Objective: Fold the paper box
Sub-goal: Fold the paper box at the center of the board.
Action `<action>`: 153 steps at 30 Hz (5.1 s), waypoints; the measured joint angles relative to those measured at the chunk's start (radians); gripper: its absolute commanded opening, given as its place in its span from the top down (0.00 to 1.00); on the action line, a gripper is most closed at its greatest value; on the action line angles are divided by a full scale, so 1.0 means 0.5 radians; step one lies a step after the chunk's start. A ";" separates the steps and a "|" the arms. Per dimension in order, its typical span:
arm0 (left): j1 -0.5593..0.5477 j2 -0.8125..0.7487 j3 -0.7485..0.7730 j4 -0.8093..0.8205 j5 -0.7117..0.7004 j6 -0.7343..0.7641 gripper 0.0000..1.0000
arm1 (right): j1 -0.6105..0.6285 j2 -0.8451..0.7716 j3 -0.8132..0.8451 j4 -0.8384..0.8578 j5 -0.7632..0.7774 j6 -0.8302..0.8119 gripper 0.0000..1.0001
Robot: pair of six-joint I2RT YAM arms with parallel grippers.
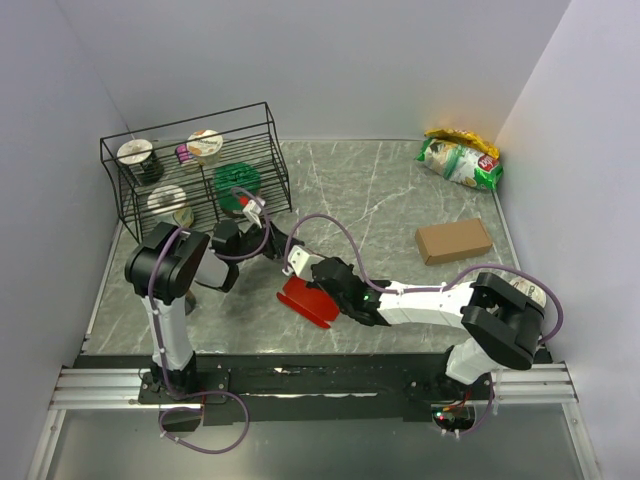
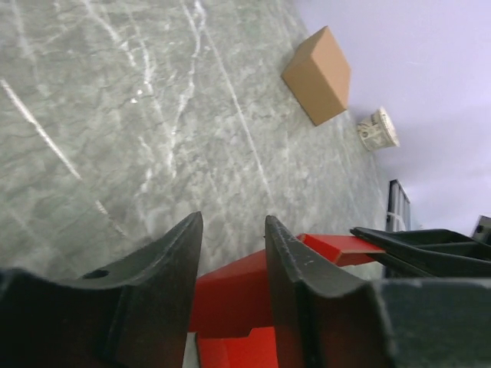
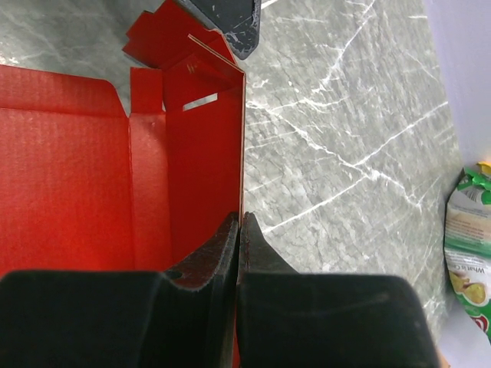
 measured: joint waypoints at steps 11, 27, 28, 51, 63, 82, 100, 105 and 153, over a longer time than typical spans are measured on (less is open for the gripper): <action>-0.081 0.014 -0.119 0.203 -0.006 -0.252 0.69 | 0.001 0.021 0.001 -0.025 0.039 0.030 1.00; -0.166 0.043 -0.182 0.226 -0.070 -0.276 0.58 | -0.042 0.010 0.001 -0.100 0.035 0.077 1.00; -0.168 0.043 -0.182 0.227 -0.070 -0.249 0.57 | -0.044 0.008 0.002 -0.103 0.035 0.077 1.00; -0.241 0.095 -0.275 0.222 -0.098 -0.121 0.54 | -0.008 0.002 0.001 -0.134 0.095 0.083 0.86; -0.256 0.128 -0.185 0.156 -0.050 0.047 0.53 | 0.000 0.019 0.018 -0.166 0.146 0.085 0.93; -0.282 -0.030 -0.076 0.133 -0.062 0.475 0.54 | 0.005 0.035 0.064 -0.208 0.112 0.085 0.94; -0.532 -0.372 -0.188 -0.185 -0.657 0.823 0.78 | 0.009 -0.079 0.079 -0.446 -0.134 0.307 0.43; -0.585 -0.423 -0.188 -0.291 -0.784 0.927 0.87 | 0.005 -0.170 0.079 -0.555 -0.298 0.408 0.37; -0.989 -0.866 -0.369 -0.687 -1.859 1.579 0.99 | -0.895 -0.357 0.027 -0.246 -1.737 1.492 0.73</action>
